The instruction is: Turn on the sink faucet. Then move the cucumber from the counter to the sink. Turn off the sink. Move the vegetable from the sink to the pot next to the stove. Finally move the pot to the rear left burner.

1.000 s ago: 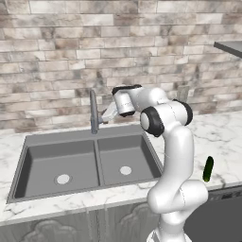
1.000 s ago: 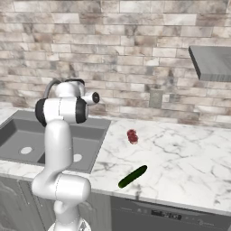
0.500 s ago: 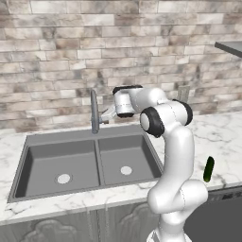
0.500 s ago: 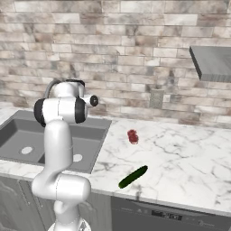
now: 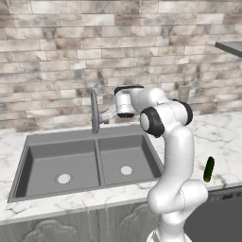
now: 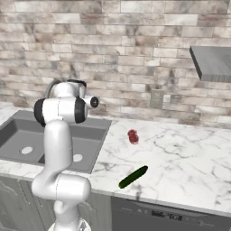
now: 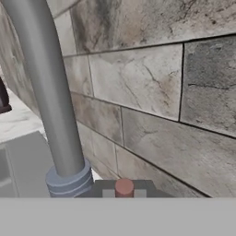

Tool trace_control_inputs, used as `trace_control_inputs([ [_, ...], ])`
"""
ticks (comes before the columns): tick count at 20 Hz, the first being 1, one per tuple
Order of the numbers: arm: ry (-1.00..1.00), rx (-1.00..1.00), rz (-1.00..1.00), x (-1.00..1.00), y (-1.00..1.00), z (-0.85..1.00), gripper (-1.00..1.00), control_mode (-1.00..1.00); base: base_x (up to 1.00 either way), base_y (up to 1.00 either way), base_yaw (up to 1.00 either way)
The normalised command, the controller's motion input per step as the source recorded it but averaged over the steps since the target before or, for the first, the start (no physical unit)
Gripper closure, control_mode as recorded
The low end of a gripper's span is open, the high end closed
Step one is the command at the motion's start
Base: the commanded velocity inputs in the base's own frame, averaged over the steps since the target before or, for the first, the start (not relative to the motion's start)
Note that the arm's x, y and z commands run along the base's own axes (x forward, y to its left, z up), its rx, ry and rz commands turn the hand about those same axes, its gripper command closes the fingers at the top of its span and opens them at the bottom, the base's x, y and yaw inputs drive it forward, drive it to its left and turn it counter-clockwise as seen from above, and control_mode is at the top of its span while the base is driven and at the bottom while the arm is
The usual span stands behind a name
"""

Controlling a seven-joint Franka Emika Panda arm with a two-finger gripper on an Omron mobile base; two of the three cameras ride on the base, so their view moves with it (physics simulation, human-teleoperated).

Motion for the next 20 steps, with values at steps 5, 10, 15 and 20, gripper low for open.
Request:
trace_control_inputs([
  [5, 0.04, 0.05, 0.0, -0.07, -0.63, -0.63, 1.0, -1.0, 0.0, 0.0, 0.0],
  [10, 0.07, 0.06, 0.0, -0.14, -0.66, -0.68, 1.0, -1.0, 0.0, 0.0, 0.0],
  [15, 0.07, 0.06, 0.0, -0.19, -0.67, -0.68, 1.0, -1.0, 0.0, 0.0, 0.0],
  [20, 0.06, 0.06, -0.04, -0.29, -0.7, -0.69, 1.0, -1.0, 0.0, 0.0, 0.0],
])
